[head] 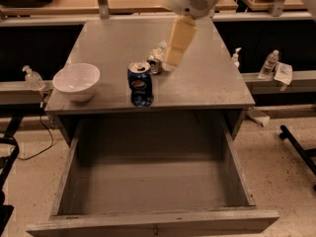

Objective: Place pepsi can into top drawer

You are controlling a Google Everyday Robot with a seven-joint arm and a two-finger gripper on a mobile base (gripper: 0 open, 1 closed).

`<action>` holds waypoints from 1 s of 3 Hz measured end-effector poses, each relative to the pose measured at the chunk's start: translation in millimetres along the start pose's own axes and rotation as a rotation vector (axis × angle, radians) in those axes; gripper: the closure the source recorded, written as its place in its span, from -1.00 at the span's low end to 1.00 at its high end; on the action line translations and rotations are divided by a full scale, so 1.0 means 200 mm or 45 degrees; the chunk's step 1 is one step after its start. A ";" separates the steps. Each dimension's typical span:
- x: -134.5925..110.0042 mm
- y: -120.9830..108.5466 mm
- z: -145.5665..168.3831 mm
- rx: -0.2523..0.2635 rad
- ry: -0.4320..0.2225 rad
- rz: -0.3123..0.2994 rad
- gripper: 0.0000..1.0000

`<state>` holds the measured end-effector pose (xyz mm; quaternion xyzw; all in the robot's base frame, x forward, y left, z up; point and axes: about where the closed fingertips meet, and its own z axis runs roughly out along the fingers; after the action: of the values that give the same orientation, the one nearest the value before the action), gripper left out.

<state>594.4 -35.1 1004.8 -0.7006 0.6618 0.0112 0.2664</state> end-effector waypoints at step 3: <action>-0.19 0.06 0.71 -0.309 0.104 -0.027 -1.00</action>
Offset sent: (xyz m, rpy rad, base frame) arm 0.0435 0.1005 -0.2092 -0.3062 0.4315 0.0134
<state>626.5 54.6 892.8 -0.7346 0.6584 0.0597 0.1524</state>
